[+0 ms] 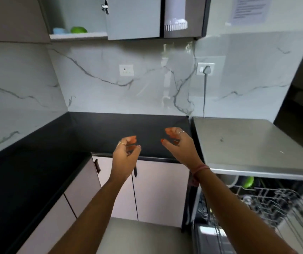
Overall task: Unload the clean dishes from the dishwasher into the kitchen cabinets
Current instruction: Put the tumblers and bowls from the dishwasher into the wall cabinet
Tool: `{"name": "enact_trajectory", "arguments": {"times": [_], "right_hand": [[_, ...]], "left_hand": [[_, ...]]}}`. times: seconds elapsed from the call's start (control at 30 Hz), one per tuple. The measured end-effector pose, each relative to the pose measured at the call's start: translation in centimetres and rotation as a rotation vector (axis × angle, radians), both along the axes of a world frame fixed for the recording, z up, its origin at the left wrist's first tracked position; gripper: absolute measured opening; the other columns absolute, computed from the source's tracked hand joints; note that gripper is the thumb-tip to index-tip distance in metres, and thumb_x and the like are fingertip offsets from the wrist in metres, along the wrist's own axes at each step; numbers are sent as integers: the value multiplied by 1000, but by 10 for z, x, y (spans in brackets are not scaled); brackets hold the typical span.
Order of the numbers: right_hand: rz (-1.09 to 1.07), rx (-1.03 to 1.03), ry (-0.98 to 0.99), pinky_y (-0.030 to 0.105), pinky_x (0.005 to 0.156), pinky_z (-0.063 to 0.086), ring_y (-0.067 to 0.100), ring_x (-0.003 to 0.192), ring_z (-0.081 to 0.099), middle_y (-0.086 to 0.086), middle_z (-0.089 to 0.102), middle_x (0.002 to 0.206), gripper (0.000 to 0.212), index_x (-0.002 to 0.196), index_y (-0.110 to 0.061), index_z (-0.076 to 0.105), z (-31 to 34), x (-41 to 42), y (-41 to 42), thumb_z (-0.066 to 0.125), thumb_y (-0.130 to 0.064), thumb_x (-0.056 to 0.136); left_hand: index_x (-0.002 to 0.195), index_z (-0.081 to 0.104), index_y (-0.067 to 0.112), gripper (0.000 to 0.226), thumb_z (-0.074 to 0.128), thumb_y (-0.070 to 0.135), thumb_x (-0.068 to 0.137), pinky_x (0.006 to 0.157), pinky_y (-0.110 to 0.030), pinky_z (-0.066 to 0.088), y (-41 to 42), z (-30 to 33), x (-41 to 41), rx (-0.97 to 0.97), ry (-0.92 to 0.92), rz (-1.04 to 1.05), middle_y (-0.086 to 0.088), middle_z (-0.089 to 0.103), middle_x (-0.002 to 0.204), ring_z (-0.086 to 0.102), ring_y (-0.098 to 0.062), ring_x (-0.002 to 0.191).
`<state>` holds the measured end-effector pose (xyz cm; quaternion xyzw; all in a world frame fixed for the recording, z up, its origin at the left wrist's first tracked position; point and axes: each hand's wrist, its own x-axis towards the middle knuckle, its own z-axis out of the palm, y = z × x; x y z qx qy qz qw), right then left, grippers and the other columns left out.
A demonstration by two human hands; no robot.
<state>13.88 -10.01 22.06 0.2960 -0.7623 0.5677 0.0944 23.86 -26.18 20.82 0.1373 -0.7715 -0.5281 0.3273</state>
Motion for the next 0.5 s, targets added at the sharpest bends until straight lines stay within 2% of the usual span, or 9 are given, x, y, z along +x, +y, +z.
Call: {"name": "enact_trajectory", "arguments": {"times": [0.1,0.2,0.23,0.37,0.5], "right_hand": [[-48,36,-20,5,83,40,8,105,56,-4,59,112,35,118,-13,60,-17,15,37,70,-17,84],[-106,53,-76,0,77,40,8,101,57,0,62,113,35,116,-11,60,-38,26,83,71,-16,83],[-120,54,-106,3,79,41,9,101,58,1,63,113,35,116,-12,60,-47,29,98,71,-15,83],[-206,61,-242,30,94,50,18,105,61,7,64,114,34,116,-9,60,-84,38,173,71,-13,84],[-294,96,-356,30,93,51,18,104,62,5,64,112,35,117,-7,59,-124,43,250,71,-16,84]], "left_hand": [[122,55,17,31,60,16,91,67,-5,44,39,-13,5,0,-29,-45,8,60,111,59,-5,94],[121,54,19,31,60,16,91,61,-1,43,86,-31,10,43,-73,-90,11,57,111,55,-4,97],[121,54,20,30,60,16,92,60,0,43,100,-38,11,63,-84,-108,12,57,112,55,-4,96],[120,55,18,29,60,15,91,62,1,45,167,-75,14,118,-156,-182,9,58,114,58,-8,98],[120,55,17,30,60,12,91,63,1,44,224,-109,11,136,-256,-251,8,60,111,58,-6,94]]}}
